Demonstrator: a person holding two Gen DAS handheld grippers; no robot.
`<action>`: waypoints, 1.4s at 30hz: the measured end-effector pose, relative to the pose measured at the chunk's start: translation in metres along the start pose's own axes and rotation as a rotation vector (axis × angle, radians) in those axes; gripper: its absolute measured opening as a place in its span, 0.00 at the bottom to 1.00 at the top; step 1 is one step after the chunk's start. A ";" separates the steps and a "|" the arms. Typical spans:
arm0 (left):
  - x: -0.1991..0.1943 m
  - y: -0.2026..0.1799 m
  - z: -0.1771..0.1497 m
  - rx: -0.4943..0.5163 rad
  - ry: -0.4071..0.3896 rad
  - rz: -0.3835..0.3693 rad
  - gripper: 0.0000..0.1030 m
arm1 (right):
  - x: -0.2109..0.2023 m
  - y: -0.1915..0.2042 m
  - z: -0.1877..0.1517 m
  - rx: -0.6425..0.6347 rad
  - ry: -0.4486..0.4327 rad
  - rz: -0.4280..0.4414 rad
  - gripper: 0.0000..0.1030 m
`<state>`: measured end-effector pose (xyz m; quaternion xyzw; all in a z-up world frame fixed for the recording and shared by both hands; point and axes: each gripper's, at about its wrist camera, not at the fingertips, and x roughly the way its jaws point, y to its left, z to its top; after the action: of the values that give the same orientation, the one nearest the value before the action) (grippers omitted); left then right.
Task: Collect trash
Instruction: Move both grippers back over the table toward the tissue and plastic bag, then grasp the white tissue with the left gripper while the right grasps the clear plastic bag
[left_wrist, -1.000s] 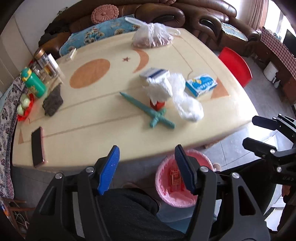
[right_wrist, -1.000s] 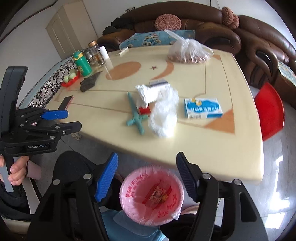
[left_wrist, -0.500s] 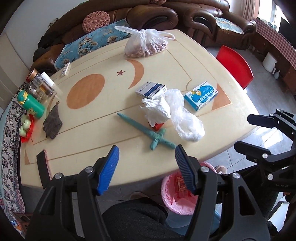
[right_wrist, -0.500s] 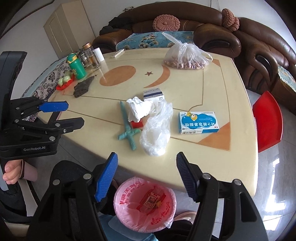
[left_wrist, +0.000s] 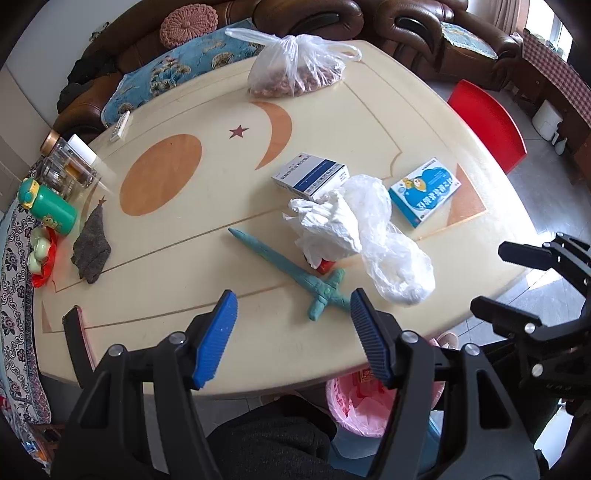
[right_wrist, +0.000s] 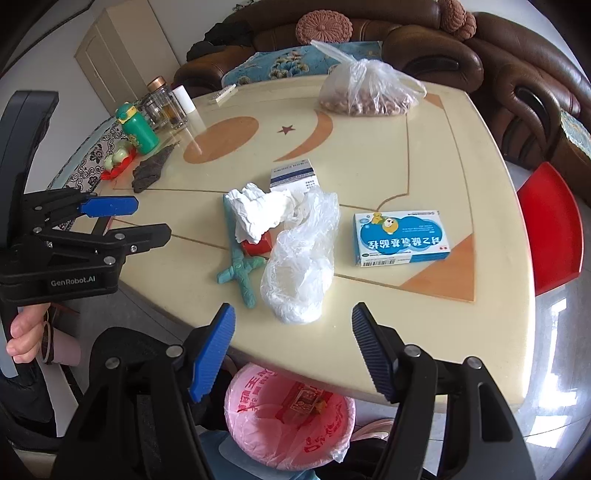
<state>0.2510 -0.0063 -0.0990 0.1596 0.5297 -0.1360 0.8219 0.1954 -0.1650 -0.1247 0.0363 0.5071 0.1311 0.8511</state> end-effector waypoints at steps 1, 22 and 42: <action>0.004 0.000 0.003 -0.001 0.005 -0.001 0.61 | 0.003 0.000 0.000 -0.001 0.003 -0.003 0.63; 0.079 -0.004 0.058 -0.019 0.089 -0.012 0.67 | 0.088 -0.013 0.015 0.025 0.089 0.007 0.63; 0.107 -0.012 0.070 -0.049 0.141 -0.114 0.68 | 0.123 -0.020 0.023 0.061 0.104 0.058 0.64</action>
<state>0.3475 -0.0516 -0.1708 0.1183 0.5974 -0.1578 0.7773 0.2746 -0.1507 -0.2229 0.0697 0.5530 0.1419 0.8181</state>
